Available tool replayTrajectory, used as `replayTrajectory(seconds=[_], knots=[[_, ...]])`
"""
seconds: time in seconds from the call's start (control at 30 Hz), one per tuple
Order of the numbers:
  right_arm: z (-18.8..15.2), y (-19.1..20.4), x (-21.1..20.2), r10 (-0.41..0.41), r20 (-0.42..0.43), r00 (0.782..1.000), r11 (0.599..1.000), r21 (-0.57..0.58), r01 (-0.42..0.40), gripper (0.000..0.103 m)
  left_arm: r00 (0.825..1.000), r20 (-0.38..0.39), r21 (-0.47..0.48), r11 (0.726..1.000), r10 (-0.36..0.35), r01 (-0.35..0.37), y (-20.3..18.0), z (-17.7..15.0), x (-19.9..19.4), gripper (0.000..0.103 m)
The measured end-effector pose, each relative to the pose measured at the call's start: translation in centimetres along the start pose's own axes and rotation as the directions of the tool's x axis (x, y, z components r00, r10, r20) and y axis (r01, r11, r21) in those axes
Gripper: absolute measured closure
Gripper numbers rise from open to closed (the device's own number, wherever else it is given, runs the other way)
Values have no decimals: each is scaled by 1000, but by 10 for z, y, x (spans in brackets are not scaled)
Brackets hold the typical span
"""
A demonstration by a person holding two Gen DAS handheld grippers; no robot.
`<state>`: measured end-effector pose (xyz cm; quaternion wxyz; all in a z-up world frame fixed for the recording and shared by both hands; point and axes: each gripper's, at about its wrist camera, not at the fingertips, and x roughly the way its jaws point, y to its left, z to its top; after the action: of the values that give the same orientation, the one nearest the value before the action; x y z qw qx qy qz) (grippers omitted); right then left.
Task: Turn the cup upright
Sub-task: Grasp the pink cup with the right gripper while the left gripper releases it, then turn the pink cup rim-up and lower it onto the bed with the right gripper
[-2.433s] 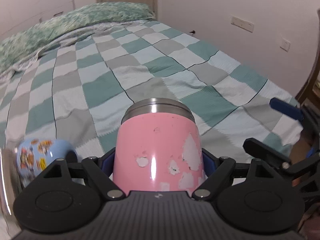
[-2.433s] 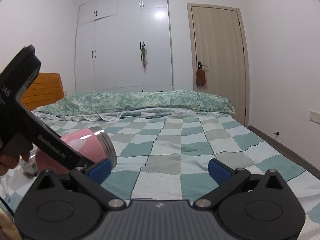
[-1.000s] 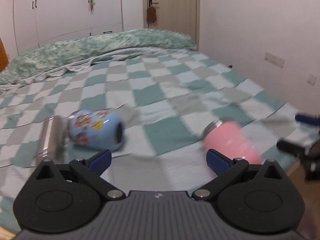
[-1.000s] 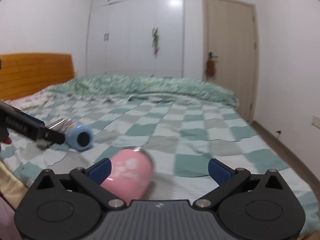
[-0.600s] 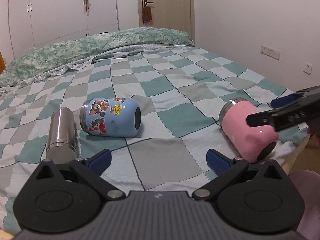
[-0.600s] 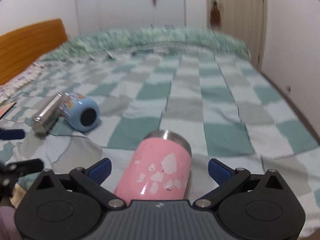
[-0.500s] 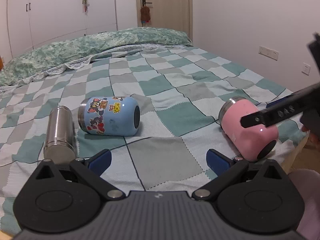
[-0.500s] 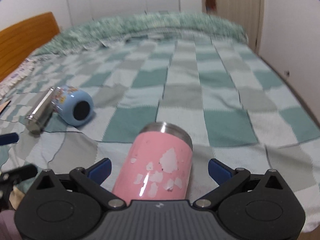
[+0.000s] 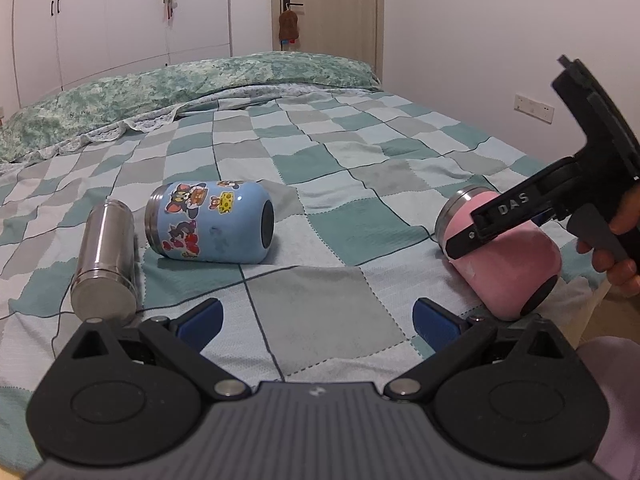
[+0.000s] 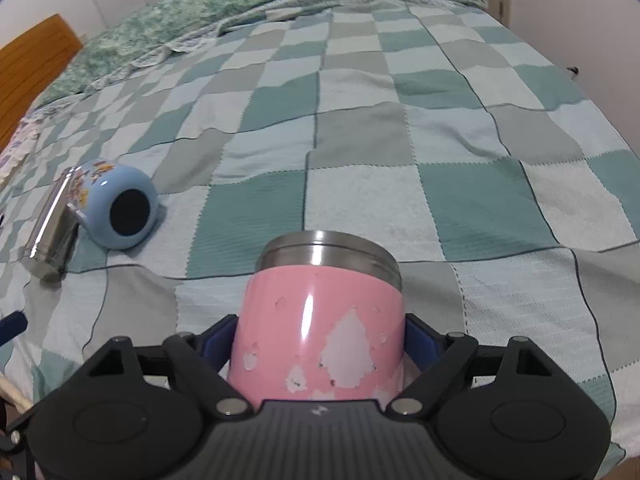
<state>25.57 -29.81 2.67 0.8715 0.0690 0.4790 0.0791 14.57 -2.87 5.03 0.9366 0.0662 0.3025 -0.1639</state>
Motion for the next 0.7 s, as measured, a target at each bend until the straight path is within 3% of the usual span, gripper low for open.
replayTrajectory(seconds=[0.13,0.23,0.33,0.4,0.57,0.7], knots=[[-12,-7,-14,47,77,996,999,7,-47,18,1000,21,-29,1000,5,-4,5,1,-7,0],[-28,-15,-34,81,194,978,997,1,-83,18,999,41,-49,999,4,-2,8,2,-14,0],[-48,-24,-57,111,332,937,994,-18,-112,19,998,63,-60,998,-1,4,8,2,-21,0],[-61,-30,-71,109,432,895,994,-30,-106,20,997,76,-72,997,-4,9,8,3,-24,0],[-66,-42,-86,25,611,791,998,-61,16,20,994,107,-99,995,6,4,6,7,-32,0],[-55,-50,-80,-40,654,756,990,-74,117,20,992,128,-118,993,21,-6,3,9,-36,0]])
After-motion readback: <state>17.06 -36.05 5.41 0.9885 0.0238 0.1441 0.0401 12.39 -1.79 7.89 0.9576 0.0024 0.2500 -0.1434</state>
